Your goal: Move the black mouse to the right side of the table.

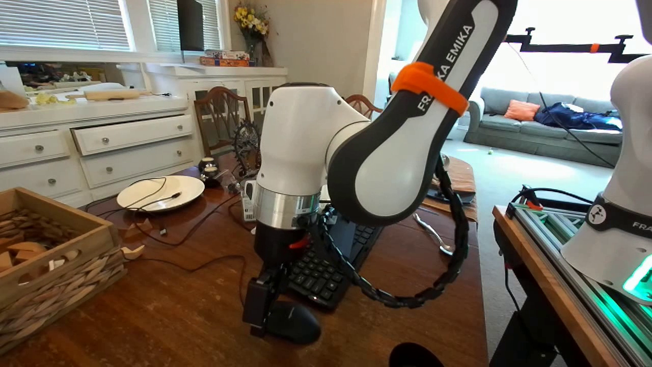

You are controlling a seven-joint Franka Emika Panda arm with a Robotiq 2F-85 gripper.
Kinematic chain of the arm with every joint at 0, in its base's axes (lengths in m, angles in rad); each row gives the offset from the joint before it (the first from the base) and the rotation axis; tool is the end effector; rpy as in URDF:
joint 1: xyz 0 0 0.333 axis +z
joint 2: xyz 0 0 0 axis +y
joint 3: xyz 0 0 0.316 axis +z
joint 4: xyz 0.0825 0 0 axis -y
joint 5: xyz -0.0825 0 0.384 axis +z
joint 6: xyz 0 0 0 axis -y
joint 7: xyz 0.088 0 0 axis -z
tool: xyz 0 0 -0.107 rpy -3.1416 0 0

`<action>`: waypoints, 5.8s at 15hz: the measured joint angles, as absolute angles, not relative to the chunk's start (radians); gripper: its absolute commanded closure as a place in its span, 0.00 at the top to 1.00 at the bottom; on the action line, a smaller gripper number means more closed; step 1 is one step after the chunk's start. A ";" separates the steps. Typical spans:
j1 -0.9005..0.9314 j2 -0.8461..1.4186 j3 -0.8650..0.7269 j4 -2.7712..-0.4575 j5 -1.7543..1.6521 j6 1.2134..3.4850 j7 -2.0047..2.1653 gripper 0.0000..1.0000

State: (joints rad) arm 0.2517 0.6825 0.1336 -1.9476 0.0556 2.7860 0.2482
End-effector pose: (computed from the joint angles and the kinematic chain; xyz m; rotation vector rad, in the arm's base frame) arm 0.5836 0.2312 0.1428 -2.9859 -0.0748 -0.1782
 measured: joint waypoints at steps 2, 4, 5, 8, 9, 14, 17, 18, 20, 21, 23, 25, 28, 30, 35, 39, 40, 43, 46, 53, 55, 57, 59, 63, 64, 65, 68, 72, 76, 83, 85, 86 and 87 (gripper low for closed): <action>0.252 0.684 0.132 -1.948 0.056 2.782 0.248 1.00; 0.252 0.687 0.132 -1.948 0.056 2.776 0.248 1.00; 0.252 0.688 0.132 -1.948 0.056 2.770 0.248 1.00; 0.254 0.692 0.126 -1.948 0.056 2.742 0.252 1.00; 0.255 0.693 0.123 -1.948 0.056 2.737 0.254 1.00; 0.255 0.701 0.120 -1.947 0.058 2.734 0.256 1.00; 0.255 0.708 0.120 -1.942 0.058 2.724 0.256 1.00; 0.256 0.711 0.119 -1.939 0.058 2.716 0.258 1.00; 0.262 0.714 0.112 -1.933 0.058 2.701 0.264 1.00; 0.267 0.714 0.108 -1.931 0.058 2.697 0.268 1.00; 0.282 0.716 0.095 -1.919 0.057 2.676 0.280 1.00; 0.300 0.719 0.081 -1.902 0.055 2.648 0.296 1.00; 0.322 0.724 0.068 -1.879 0.055 2.614 0.313 1.00; 0.327 0.729 0.064 -1.872 0.054 2.602 0.317 1.00; 0.330 0.740 0.051 -1.867 0.045 2.595 0.318 1.00; 0.339 0.749 0.036 -1.853 0.009 2.595 0.318 0.59; 0.342 0.752 0.032 -1.849 0.003 2.595 0.318 0.51; 0.346 0.758 0.029 -1.836 -0.013 2.595 0.318 0.42; 0.350 0.764 0.029 -1.824 -0.022 2.595 0.318 0.42; 0.361 0.716 0.050 -1.826 -0.025 2.596 0.317 0.42; 0.373 0.644 0.056 -1.883 -0.025 2.596 0.327 0.42; 0.382 0.548 0.057 -1.967 -0.025 2.596 0.341 0.42; 0.381 0.438 0.053 -2.065 -0.026 2.596 0.354 0.42; 0.344 0.223 0.021 -2.260 -0.057 2.595 0.371 0.42; 0.322 0.174 0.013 -2.306 -0.067 2.594 0.372 0.42; 0.296 0.128 0.006 -2.351 -0.075 2.594 0.372 0.42; 0.195 -0.004 -0.012 -2.475 -0.089 2.594 0.355 0.42; 0.057 -0.141 -0.045 -2.595 -0.089 2.594 0.271 0.42; -0.073 -0.220 -0.115 -2.662 -0.088 2.597 0.175 0.42; -0.204 -0.222 -0.329 -2.640 -0.038 2.581 -0.224 0.42; -0.193 -0.197 -0.397 -2.599 0.008 2.540 -0.385 0.42; -0.189 -0.177 -0.423 -2.573 0.032 2.510 -0.464 0.42; -0.190 -0.152 -0.438 -2.546 0.064 2.481 -0.538 0.42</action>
State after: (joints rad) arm -0.1897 -0.1516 -0.4382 -2.5464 0.0637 2.4805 -0.5383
